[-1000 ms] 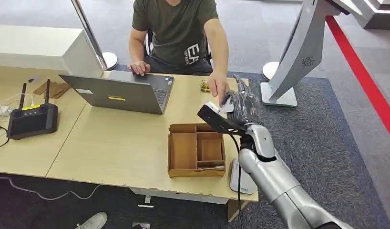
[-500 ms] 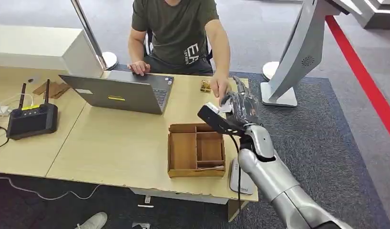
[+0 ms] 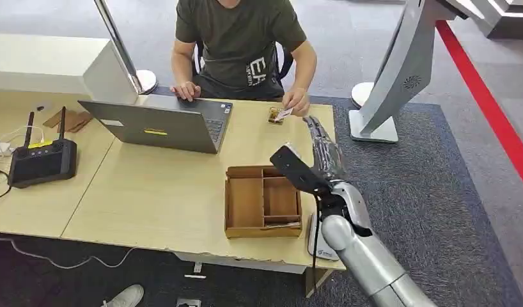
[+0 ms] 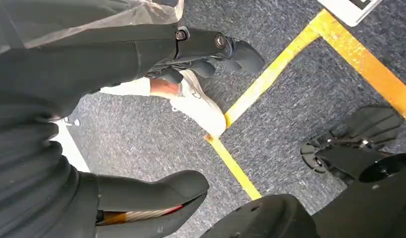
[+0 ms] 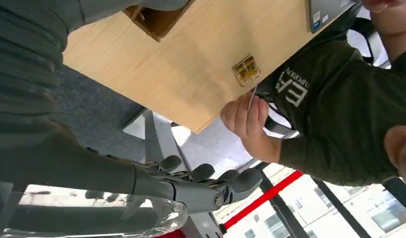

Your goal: Pass the card to the sensor for recognition and then transmit it.

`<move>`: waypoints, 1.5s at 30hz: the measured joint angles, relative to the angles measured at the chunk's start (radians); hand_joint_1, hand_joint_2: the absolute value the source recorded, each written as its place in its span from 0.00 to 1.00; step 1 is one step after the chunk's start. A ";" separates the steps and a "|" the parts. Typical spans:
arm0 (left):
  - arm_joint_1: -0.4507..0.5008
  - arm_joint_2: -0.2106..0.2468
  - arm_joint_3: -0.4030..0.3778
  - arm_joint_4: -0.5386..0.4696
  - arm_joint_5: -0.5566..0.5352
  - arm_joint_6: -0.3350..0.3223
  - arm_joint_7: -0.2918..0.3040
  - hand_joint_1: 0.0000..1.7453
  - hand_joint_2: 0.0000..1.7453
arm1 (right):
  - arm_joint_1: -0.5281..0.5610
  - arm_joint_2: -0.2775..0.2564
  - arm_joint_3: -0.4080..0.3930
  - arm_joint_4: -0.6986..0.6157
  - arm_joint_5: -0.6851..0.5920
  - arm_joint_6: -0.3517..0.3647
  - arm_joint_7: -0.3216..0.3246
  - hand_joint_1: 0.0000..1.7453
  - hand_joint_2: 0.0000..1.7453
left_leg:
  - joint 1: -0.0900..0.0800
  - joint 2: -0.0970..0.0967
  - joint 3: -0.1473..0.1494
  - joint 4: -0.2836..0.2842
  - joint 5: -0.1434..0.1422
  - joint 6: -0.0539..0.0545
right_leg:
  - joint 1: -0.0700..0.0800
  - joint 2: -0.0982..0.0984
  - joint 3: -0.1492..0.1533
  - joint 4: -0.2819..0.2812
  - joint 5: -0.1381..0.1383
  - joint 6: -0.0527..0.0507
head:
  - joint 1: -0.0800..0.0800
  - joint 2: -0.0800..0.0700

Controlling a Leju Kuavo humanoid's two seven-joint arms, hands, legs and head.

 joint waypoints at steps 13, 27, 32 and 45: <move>0.053 0.014 0.010 0.000 0.050 0.042 -0.045 0.00 1.00 | 0.247 -0.211 -0.023 -0.499 -0.021 0.092 0.005 0.00 1.00 | 0.000 0.000 0.000 0.000 -0.001 0.001 | 0.000 0.000 0.000 -0.001 -0.001 0.000 | 0.000 0.000; 0.067 0.023 0.035 0.000 0.061 0.060 -0.077 0.00 1.00 | 0.325 -0.357 0.048 -0.823 0.280 0.357 0.102 0.00 1.00 | 0.000 0.000 -0.001 0.000 -0.001 0.001 | 0.000 0.000 0.001 -0.001 -0.001 0.000 | 0.000 0.000; 0.068 0.023 0.042 0.000 0.060 0.060 -0.078 0.00 1.00 | 0.329 -0.369 0.081 -0.867 0.305 0.391 0.106 0.00 1.00 | 0.000 0.000 0.000 0.000 -0.001 0.001 | 0.000 0.000 0.001 0.000 -0.001 0.000 | 0.000 0.000; 0.072 0.023 0.061 0.000 0.077 0.073 -0.082 0.00 1.00 | 0.353 -0.333 0.196 -0.819 0.362 0.451 0.053 0.00 1.00 | 0.000 0.000 -0.001 -0.001 -0.001 0.001 | 0.000 -0.001 0.001 0.000 -0.001 0.000 | 0.000 0.000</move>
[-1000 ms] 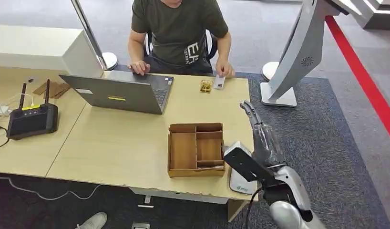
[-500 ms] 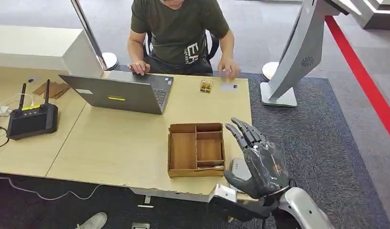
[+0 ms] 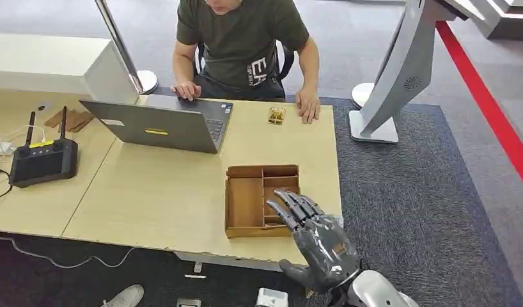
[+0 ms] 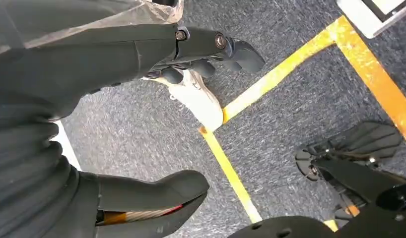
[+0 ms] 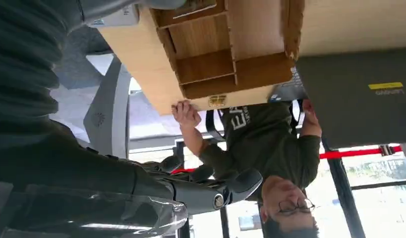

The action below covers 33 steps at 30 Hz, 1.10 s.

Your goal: Pass the card to the sensor for recognition and then transmit it.

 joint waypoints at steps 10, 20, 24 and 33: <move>0.010 0.000 0.026 0.000 0.015 0.003 -0.002 0.00 1.00 | -0.045 0.048 0.092 0.140 -0.010 -0.063 -0.016 0.00 1.00 | 0.000 0.000 0.000 0.000 0.000 0.000 | 0.000 0.000 0.000 0.000 0.000 0.000 | 0.000 0.000; 0.011 0.000 0.053 0.000 0.012 0.010 0.002 0.00 1.00 | -0.098 0.116 0.151 0.381 -0.003 -0.216 -0.060 0.00 1.00 | 0.000 -0.001 0.000 0.000 0.000 0.000 | 0.000 -0.001 0.000 0.000 0.000 0.000 | 0.000 0.000; 0.011 -0.001 0.064 0.000 0.012 0.010 0.004 0.00 1.00 | -0.105 0.136 0.163 0.448 -0.003 -0.224 -0.066 0.00 1.00 | 0.000 -0.001 0.000 0.000 0.000 0.000 | 0.000 -0.001 0.000 0.000 0.000 0.000 | 0.000 0.000; 0.014 -0.001 0.074 0.000 0.011 0.012 0.004 0.00 1.00 | -0.119 0.169 0.178 0.546 -0.003 -0.227 -0.067 0.00 1.00 | 0.000 -0.001 0.000 0.000 0.000 0.000 | 0.000 -0.001 0.000 0.000 0.000 0.000 | 0.000 0.000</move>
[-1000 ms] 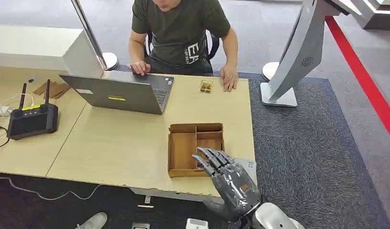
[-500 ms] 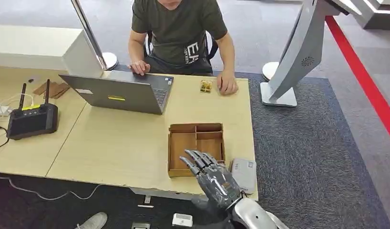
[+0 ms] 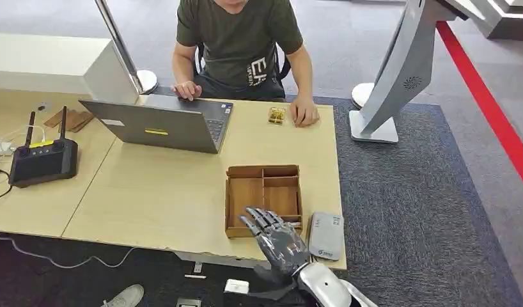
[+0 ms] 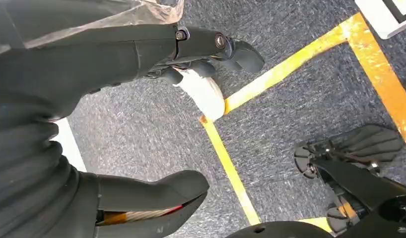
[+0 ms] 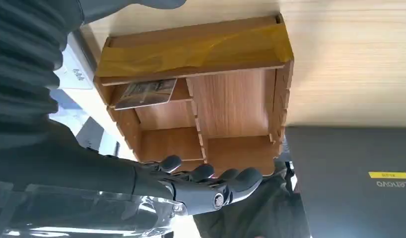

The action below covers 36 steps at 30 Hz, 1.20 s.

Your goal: Pass the card to the sensor for recognition and then transmit it.

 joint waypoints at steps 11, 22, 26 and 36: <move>0.001 0.000 0.005 0.000 -0.001 0.000 0.000 0.00 1.00 | -0.004 0.013 0.013 0.043 0.002 -0.003 0.000 0.00 1.00 | 0.000 0.000 0.000 0.000 0.000 0.000 | 0.000 0.000 0.000 0.000 0.000 0.000 | 0.000 0.000; 0.001 0.000 0.015 0.000 -0.031 0.002 0.000 0.00 1.00 | -0.003 0.029 -0.021 0.135 0.021 -0.102 0.014 0.00 1.00 | 0.000 0.000 0.000 0.000 0.000 0.000 | 0.000 0.000 0.000 0.000 0.000 0.000 | 0.000 0.000; 0.000 0.000 0.017 0.000 -0.060 -0.006 0.001 0.00 1.00 | -0.002 0.040 -0.067 0.183 0.071 -0.207 0.060 0.00 1.00 | 0.000 0.000 0.000 0.000 0.000 0.000 | 0.000 0.000 0.000 0.000 0.000 0.000 | 0.000 0.000; -0.019 -0.001 0.016 0.000 -0.090 -0.016 0.016 0.00 1.00 | 0.010 0.061 -0.234 0.256 0.233 -0.296 0.127 0.00 1.00 | 0.000 0.000 0.001 0.000 0.000 0.000 | 0.000 0.000 0.000 0.000 0.000 0.000 | 0.000 0.000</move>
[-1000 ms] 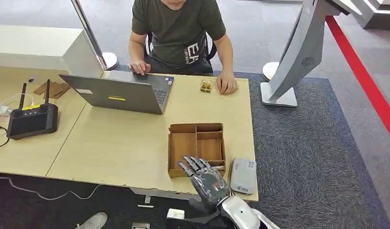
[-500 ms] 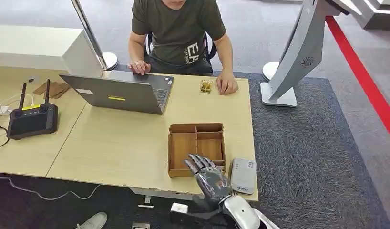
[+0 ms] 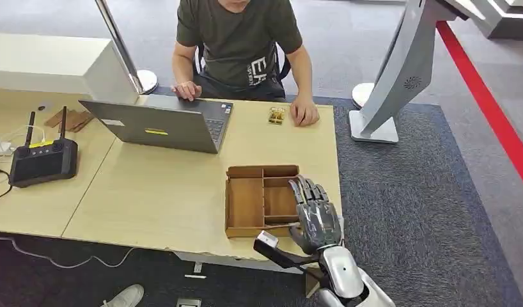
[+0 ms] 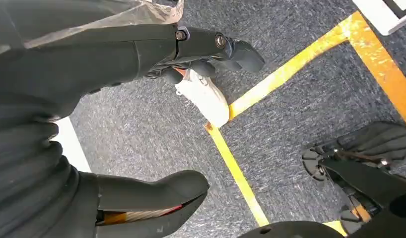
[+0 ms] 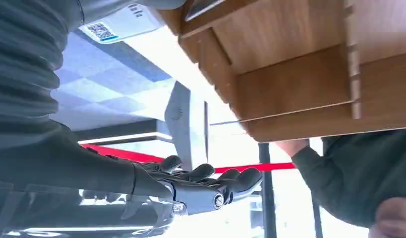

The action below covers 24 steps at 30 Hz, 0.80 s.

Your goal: Pass the card to the sensor for recognition and then transmit it.

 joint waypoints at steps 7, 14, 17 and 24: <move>-0.009 -0.001 -0.002 0.000 -0.005 -0.010 0.003 0.00 1.00 | 0.028 0.013 -0.070 0.015 0.031 -0.002 0.018 0.00 1.00 | 0.000 0.000 0.000 0.000 0.000 0.000 | 0.000 0.000 0.000 0.000 0.000 0.000 | 0.000 0.000; -0.013 -0.002 -0.002 0.000 -0.007 -0.012 0.012 0.00 1.00 | 0.039 0.033 -0.107 0.019 0.039 0.014 0.011 0.00 1.00 | 0.000 0.000 0.001 0.000 0.000 0.000 | 0.000 0.000 0.000 0.000 0.000 0.000 | 0.000 0.000; -0.014 -0.002 -0.002 0.000 -0.007 -0.012 0.013 0.00 1.00 | 0.044 0.040 -0.110 0.016 0.042 0.039 0.006 0.00 1.00 | 0.000 0.001 0.001 0.000 0.000 0.000 | 0.000 0.000 0.001 0.000 0.000 0.000 | 0.000 0.000; -0.013 -0.002 -0.002 0.000 -0.006 -0.012 0.013 0.00 1.00 | 0.071 0.042 -0.109 -0.022 0.045 0.078 0.003 0.00 1.00 | 0.000 0.000 0.001 0.000 0.000 0.000 | 0.000 0.000 0.000 0.000 0.000 0.000 | 0.000 0.000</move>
